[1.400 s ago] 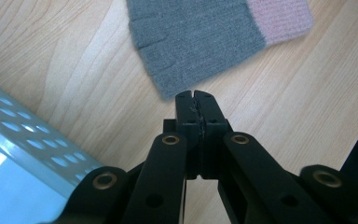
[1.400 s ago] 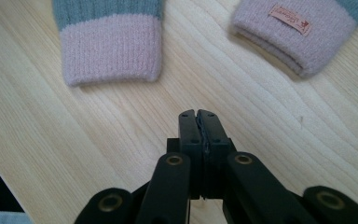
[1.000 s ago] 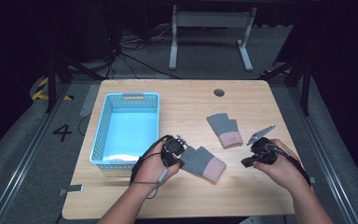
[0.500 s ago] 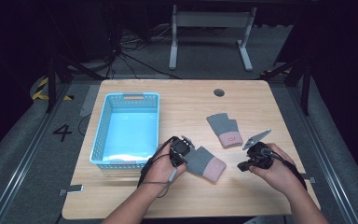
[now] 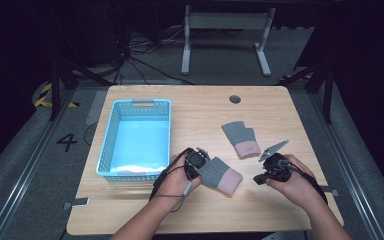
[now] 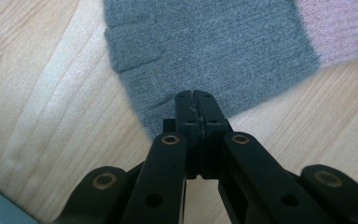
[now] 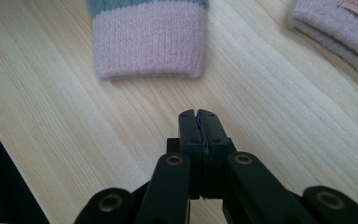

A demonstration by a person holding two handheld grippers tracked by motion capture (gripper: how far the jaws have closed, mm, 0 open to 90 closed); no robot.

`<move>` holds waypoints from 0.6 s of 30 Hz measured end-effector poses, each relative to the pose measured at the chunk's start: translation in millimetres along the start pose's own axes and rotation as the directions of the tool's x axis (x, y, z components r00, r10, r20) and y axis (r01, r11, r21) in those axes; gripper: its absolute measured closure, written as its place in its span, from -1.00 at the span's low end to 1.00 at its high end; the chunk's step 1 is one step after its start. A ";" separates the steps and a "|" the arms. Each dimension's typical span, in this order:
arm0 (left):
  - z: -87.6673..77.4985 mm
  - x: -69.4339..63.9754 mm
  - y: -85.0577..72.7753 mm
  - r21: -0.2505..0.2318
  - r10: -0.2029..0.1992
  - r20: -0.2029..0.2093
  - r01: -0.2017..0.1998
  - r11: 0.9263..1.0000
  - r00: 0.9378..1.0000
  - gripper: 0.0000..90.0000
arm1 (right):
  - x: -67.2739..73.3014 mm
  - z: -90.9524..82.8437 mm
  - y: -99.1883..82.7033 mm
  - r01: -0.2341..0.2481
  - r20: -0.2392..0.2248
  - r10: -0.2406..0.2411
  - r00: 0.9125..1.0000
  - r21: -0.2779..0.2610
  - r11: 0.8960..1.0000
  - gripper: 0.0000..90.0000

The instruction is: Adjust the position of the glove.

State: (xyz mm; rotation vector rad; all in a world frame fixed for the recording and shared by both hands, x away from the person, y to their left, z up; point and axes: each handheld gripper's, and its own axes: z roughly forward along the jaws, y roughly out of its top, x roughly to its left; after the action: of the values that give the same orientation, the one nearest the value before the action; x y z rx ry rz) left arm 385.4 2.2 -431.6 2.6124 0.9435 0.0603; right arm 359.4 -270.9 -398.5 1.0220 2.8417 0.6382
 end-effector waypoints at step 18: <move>0.4 -30.9 -0.1 0.075 0.101 0.108 -0.110 0.991 0.989 0.97 | -2.9 1.2 0.7 0.000 -0.008 0.000 1.000 0.003 1.000 1.00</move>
State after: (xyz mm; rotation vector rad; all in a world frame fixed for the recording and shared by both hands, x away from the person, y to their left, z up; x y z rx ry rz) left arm 361.4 -17.1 -429.5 2.7085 0.7868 -0.0886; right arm 362.4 -271.8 -399.6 1.0220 2.8499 0.6395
